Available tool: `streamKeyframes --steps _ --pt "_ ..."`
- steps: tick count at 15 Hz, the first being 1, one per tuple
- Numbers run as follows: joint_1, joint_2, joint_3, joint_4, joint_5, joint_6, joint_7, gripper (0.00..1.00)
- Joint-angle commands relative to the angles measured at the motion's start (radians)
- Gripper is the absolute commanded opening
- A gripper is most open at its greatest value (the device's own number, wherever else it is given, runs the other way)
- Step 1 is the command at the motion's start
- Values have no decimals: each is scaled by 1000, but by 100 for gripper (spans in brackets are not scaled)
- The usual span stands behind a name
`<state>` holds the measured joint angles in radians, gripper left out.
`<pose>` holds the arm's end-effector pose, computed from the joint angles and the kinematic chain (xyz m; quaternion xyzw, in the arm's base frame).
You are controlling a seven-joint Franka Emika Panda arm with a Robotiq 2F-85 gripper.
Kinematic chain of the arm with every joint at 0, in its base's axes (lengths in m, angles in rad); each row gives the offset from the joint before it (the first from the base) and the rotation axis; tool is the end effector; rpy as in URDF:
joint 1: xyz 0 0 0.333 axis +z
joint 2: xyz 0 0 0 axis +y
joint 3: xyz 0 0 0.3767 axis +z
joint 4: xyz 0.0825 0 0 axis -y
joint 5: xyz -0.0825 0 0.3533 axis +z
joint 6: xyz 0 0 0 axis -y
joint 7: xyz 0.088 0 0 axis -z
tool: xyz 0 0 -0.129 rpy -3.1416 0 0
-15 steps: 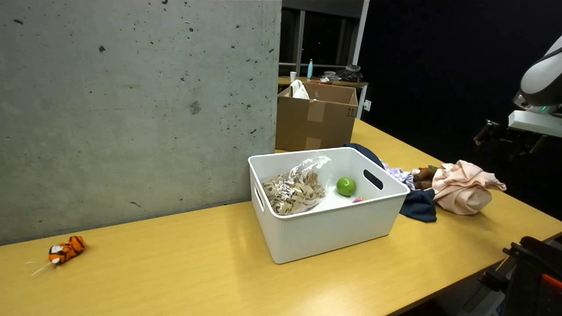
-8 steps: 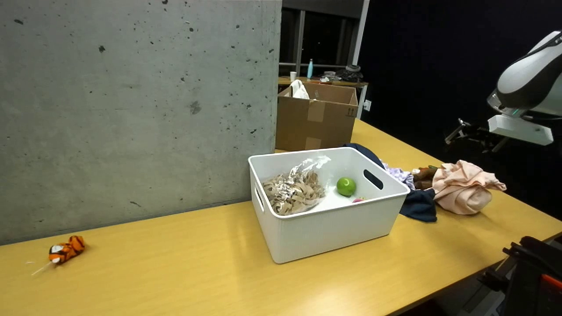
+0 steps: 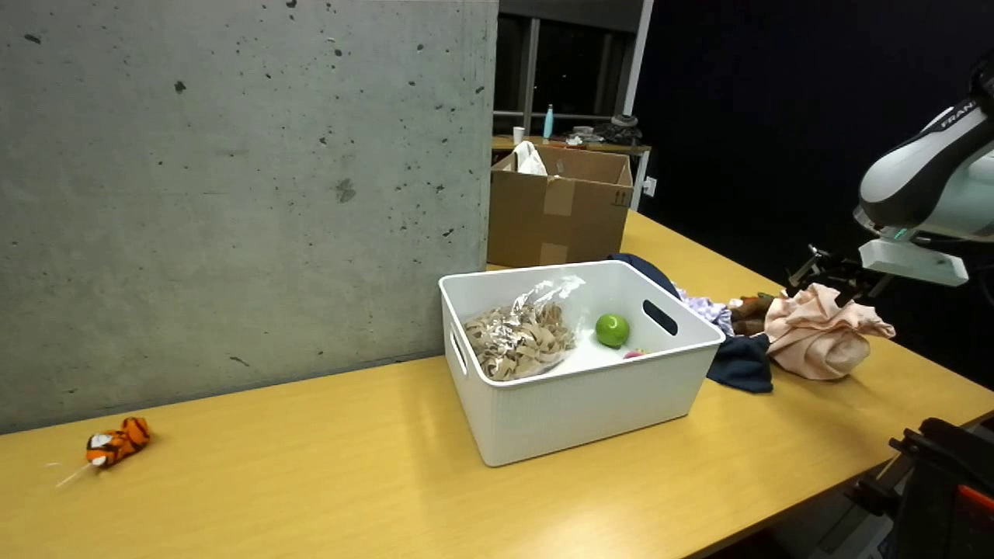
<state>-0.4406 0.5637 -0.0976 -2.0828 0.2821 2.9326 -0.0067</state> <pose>0.5354 -0.3336 0.2380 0.9155 -0.3744 0.1466 0.0158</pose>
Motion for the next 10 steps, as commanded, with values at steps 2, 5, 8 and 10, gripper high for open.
streamKeyframes --steps 2,5,8,10 --pt "-6 80 -26 81 -26 -44 3 100" --pt "0 120 -55 96 -40 -35 13 100" --pt "5 152 -78 102 -54 -25 20 100" --pt "10 182 -81 112 -58 -19 24 100"
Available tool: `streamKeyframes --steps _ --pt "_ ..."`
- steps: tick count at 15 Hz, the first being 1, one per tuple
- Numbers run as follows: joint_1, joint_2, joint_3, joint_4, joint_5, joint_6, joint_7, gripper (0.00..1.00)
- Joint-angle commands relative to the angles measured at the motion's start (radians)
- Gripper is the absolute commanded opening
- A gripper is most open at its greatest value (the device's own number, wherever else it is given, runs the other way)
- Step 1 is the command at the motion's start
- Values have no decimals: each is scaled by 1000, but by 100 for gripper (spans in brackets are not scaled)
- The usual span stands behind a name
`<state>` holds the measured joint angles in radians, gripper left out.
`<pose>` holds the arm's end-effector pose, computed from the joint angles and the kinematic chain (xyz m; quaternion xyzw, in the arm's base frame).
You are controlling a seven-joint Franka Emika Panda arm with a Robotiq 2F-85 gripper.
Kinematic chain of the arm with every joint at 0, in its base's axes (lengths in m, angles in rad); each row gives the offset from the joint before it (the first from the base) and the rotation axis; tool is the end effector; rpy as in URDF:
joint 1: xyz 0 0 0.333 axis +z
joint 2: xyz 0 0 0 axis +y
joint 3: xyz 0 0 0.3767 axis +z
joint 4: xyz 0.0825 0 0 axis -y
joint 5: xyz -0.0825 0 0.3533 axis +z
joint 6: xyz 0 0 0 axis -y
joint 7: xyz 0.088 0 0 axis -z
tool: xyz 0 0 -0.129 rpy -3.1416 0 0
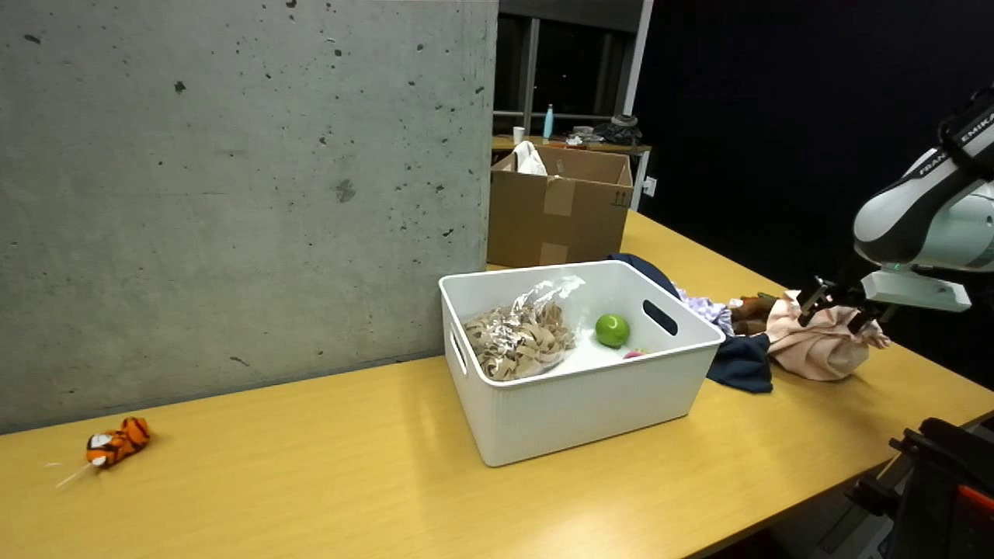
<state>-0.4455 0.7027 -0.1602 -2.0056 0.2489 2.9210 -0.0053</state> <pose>0.5251 -0.3711 0.1792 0.9172 -0.3814 0.1067 0.0426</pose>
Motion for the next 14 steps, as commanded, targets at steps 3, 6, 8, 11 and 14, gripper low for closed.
streamKeyframes --steps 3,6,8,11,14 --pt "37 100 -27 53 -38 16 41 100" --pt "59 132 -39 58 -46 53 63 100" --pt "87 154 -63 66 -42 88 97 100" --pt "118 103 -82 14 -55 103 96 100" --pt "146 19 -111 -72 -83 107 70 100"
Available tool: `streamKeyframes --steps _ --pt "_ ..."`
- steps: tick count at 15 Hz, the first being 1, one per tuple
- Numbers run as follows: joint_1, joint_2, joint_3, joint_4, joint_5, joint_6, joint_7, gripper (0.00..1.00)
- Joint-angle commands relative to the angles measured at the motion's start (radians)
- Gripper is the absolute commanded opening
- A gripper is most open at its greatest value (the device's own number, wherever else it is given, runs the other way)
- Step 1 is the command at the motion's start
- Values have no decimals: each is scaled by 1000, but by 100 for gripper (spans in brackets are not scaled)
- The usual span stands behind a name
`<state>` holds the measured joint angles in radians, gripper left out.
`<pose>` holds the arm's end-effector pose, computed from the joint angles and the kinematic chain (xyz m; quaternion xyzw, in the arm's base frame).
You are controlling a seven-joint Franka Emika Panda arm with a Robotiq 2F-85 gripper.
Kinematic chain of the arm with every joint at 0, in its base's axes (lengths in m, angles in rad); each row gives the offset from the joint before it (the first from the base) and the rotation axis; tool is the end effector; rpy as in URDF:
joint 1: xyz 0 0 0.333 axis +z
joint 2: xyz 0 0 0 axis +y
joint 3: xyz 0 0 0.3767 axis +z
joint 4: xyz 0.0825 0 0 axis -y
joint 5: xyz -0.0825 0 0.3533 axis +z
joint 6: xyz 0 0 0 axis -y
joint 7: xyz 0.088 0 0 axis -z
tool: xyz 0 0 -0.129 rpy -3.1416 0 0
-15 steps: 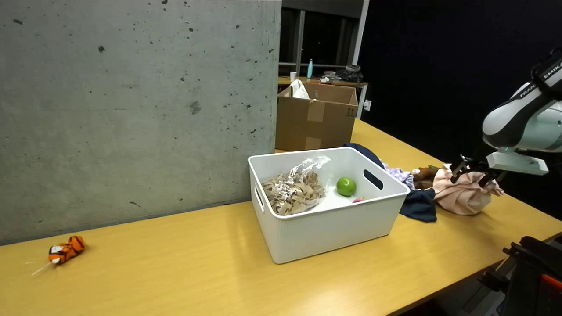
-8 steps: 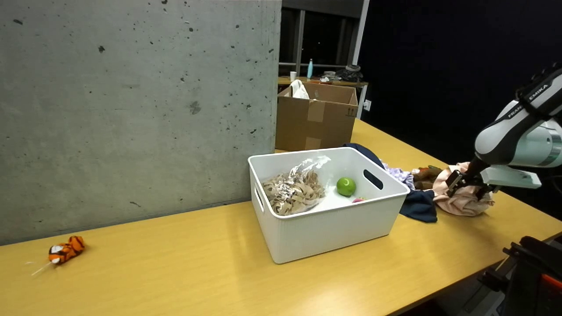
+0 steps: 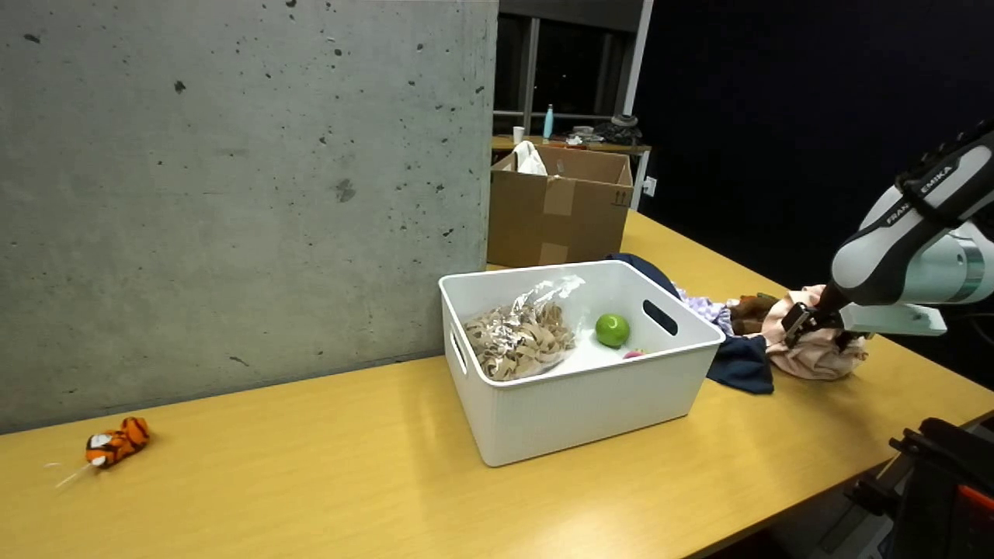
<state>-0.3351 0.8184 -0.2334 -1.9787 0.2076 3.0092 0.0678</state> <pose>0.5421 -0.3494 0.1316 0.9227 -0.3617 0.1050 0.0829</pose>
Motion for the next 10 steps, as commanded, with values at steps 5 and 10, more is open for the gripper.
streamKeyframes --steps 5,10 --pt "109 -176 -134 -163 -104 25 17 100" --pt "131 -155 -169 -112 -126 23 30 100"
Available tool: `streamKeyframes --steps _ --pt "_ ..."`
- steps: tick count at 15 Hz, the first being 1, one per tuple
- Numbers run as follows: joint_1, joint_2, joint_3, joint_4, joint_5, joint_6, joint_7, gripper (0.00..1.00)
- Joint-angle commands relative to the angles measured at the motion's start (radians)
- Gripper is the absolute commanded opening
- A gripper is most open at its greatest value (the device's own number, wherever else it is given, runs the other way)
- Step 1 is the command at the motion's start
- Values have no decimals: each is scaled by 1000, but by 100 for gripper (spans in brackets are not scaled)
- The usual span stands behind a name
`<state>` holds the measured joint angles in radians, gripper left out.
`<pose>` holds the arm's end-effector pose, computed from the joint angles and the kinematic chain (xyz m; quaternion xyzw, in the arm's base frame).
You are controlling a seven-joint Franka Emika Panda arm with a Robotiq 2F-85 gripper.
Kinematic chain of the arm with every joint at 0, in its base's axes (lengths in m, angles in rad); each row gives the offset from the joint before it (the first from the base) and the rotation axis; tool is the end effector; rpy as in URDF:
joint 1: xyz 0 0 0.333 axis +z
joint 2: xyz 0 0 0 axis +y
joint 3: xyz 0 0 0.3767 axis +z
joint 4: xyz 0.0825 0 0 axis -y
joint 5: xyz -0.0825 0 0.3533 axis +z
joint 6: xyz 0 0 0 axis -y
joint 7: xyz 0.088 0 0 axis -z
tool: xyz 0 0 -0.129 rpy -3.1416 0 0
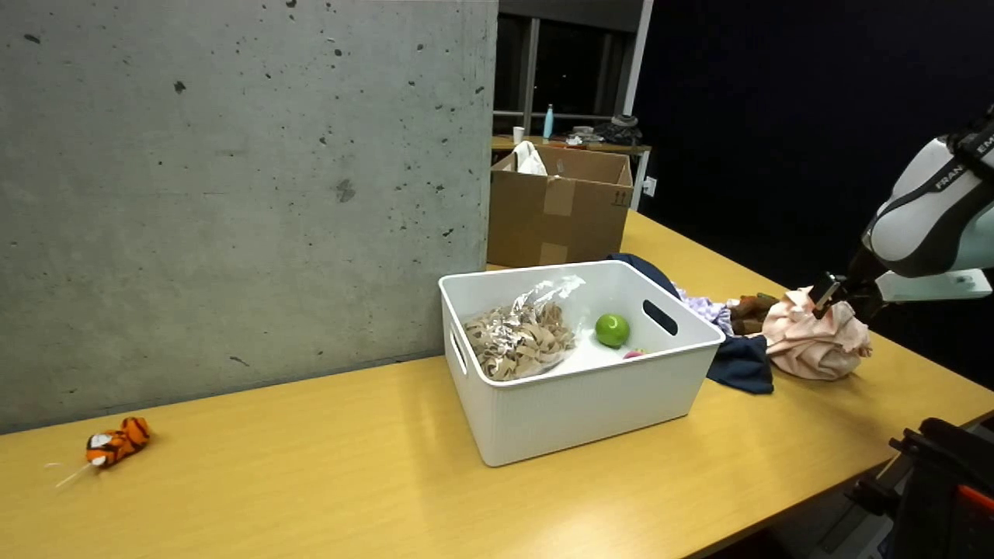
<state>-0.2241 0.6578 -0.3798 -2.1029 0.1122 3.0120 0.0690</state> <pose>0.5207 -0.3484 0.2074 0.9286 -0.3259 0.1216 0.1289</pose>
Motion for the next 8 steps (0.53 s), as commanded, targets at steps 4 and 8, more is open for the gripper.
streamKeyframes --steps 4,8 --pt "-4 35 11 63 -20 23 27 100" --pt "-33 77 55 112 -9 29 23 100"
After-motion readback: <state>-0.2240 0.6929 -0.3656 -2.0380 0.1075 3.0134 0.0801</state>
